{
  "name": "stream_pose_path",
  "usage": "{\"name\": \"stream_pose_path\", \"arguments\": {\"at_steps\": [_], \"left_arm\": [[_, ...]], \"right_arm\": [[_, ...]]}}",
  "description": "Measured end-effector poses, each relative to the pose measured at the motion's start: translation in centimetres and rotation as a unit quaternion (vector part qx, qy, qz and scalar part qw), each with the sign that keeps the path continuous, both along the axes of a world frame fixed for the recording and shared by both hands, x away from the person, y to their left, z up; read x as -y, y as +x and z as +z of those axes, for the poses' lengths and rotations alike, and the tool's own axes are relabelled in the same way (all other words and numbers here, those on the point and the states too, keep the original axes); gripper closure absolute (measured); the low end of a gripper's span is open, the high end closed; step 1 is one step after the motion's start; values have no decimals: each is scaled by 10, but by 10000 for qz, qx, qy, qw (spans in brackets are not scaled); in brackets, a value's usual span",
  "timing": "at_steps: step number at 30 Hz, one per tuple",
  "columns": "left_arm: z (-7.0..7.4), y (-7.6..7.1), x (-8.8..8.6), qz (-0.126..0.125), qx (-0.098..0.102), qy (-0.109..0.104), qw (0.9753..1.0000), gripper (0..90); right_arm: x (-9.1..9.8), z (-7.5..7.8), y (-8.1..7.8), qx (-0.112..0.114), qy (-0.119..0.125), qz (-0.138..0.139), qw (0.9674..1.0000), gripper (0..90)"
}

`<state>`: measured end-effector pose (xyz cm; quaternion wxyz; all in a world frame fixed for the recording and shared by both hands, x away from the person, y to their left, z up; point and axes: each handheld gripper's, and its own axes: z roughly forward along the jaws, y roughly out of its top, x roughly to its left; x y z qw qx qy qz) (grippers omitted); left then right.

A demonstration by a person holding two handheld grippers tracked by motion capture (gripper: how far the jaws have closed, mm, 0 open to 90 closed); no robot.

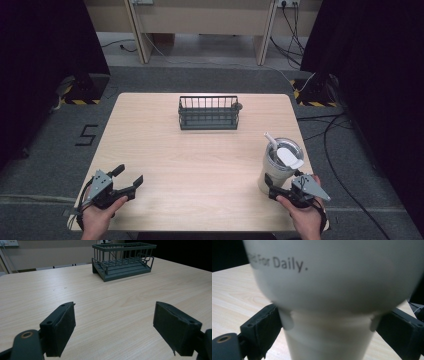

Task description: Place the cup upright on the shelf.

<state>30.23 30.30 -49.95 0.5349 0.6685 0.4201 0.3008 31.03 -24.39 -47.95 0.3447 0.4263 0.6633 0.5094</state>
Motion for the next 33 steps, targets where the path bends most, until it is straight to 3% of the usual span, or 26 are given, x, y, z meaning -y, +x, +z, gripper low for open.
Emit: {"name": "stream_pose_path", "arguments": {"at_steps": [8,11,17,33], "left_arm": [[0,0,0,-19,-10,3,10000,175],[-1,0,1,-34,-15,17,10000,177],[-1,1,2,-73,-18,30,10000,180],[-1,1,2,-85,-29,14,10000,184]], "right_arm": [[-7,-5,11,107,-84,10,9999,40],[-9,-8,12,113,-194,-83,9997,79],[-9,-8,12,125,-101,-150,9998,95],[-12,-7,12,182,-147,-126,9996,93]]}}
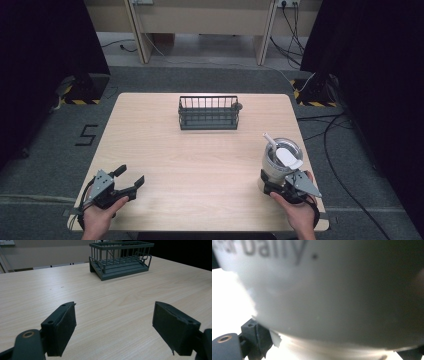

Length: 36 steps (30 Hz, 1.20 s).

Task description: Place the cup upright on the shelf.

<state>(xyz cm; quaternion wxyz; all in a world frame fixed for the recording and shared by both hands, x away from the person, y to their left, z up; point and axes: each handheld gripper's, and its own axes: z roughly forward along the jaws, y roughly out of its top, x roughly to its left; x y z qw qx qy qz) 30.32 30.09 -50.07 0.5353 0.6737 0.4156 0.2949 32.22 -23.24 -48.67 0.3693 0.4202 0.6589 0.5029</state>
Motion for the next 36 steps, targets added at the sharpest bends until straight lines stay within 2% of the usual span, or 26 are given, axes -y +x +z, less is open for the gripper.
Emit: {"name": "stream_pose_path", "arguments": {"at_steps": [4,10,17,22,36], "left_arm": [[0,0,0,0,-3,-7,10000,185],[-1,0,0,2,-18,-15,10000,187],[-1,0,0,22,-21,-16,10000,188],[-1,0,-1,40,-26,-21,10000,189],[-2,1,-2,52,-44,-82,9999,191]], "right_arm": [[-1,1,0,-31,-17,-42,10000,98],[2,2,4,-96,142,-52,9998,100],[-2,4,3,-100,-57,-23,9999,100],[-3,7,7,-122,62,-46,9999,100],[-4,23,14,71,142,-69,9999,101]]}}
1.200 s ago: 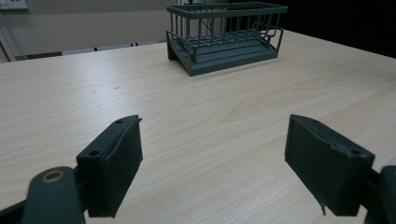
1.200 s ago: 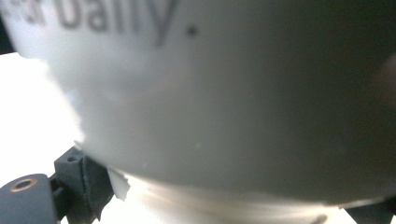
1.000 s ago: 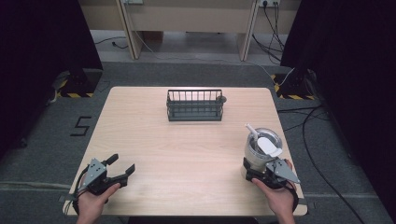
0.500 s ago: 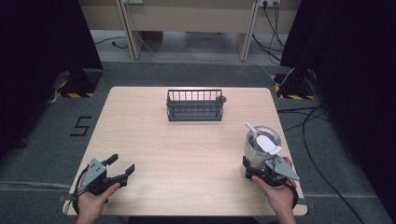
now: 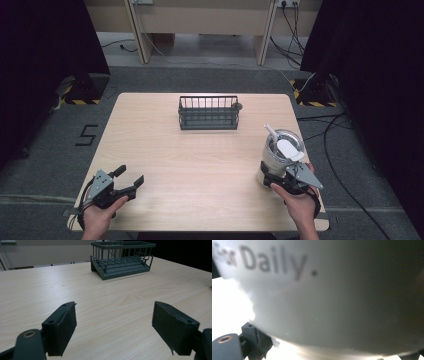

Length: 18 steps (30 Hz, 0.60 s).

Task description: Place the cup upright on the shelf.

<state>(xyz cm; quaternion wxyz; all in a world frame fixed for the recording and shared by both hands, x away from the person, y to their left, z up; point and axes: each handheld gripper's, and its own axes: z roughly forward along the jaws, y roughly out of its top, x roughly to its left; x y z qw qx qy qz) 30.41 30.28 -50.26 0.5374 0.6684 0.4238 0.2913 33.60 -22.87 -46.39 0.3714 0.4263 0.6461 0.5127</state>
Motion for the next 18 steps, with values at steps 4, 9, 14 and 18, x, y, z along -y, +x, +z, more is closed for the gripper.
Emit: {"name": "stream_pose_path", "arguments": {"at_steps": [4,9,14,18], "left_arm": [[0,0,0,-2,7,3,10000,191],[0,0,-2,18,9,-12,10000,191],[1,0,-2,25,18,-28,10000,191],[1,0,-3,31,27,-34,10000,191]], "right_arm": [[-2,7,4,75,42,2,10000,101],[-4,17,11,180,113,13,9998,101],[-8,27,18,273,92,36,9996,101],[-13,35,24,355,121,49,9993,101]]}}
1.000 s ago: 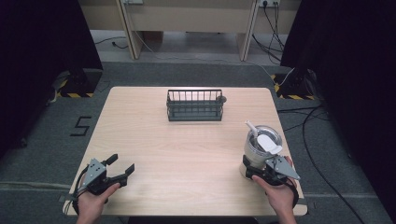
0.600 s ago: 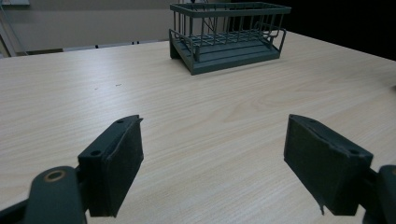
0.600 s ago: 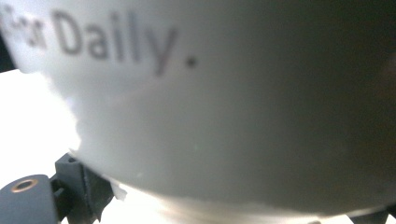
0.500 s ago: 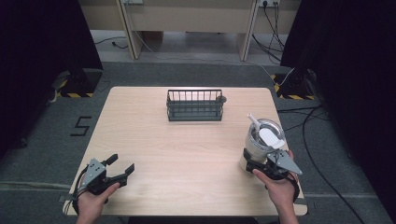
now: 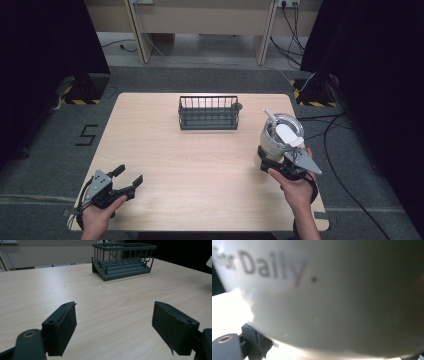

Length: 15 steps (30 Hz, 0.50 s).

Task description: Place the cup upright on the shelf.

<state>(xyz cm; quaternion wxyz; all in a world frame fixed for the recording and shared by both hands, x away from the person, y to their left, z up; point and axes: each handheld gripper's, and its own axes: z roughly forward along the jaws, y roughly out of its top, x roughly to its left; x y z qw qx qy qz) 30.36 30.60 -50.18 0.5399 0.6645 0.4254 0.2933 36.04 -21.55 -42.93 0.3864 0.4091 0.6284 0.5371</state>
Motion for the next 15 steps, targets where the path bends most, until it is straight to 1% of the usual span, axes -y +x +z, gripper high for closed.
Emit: {"name": "stream_pose_path", "arguments": {"at_steps": [3,5,10,15], "left_arm": [[0,0,-1,10,7,-18,10000,191],[0,0,-1,7,5,-25,10000,191],[1,0,-2,20,23,-41,10000,191],[1,0,-3,35,22,-70,10000,191]], "right_arm": [[-3,5,4,54,3,17,10000,101],[-5,9,8,92,-40,22,9999,101],[-11,17,17,145,-10,45,9999,101],[-18,23,26,157,10,95,9998,101]]}}
